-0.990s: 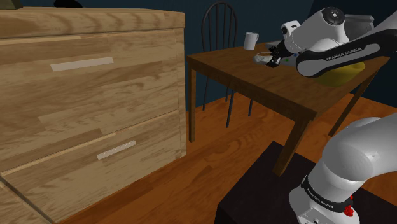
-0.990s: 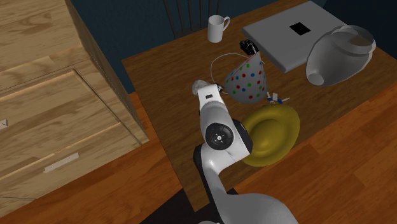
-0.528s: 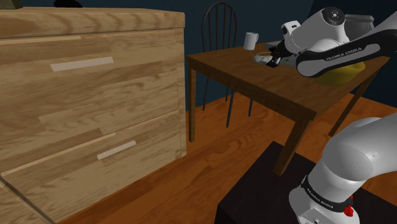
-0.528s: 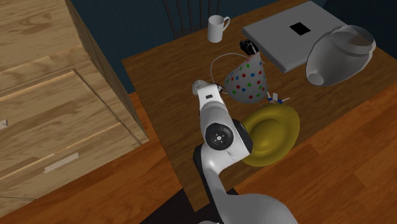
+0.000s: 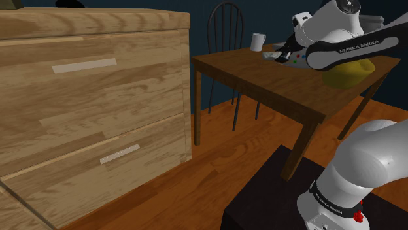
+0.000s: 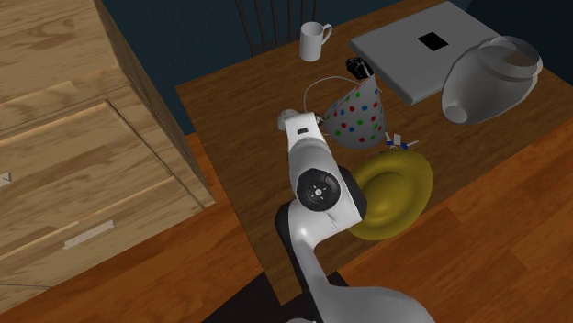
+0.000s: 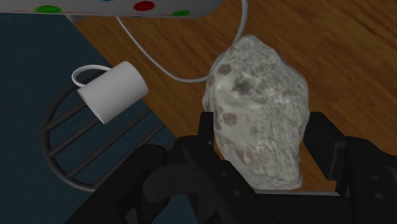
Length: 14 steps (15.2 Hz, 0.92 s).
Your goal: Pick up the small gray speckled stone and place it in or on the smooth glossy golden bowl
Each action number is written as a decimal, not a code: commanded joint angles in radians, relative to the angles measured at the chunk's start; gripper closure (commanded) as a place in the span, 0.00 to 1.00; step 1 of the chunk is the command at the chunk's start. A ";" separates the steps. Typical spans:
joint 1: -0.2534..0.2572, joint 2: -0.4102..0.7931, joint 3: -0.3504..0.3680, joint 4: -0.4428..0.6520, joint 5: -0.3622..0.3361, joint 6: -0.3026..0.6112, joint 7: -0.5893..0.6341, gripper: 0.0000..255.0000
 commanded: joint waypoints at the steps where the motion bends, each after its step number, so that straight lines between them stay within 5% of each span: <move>1: 0.018 -0.015 -0.001 0.019 0.020 -0.035 -0.018 1.00; 14: 0.096 -0.077 0.020 0.154 0.117 -0.228 -0.100 1.00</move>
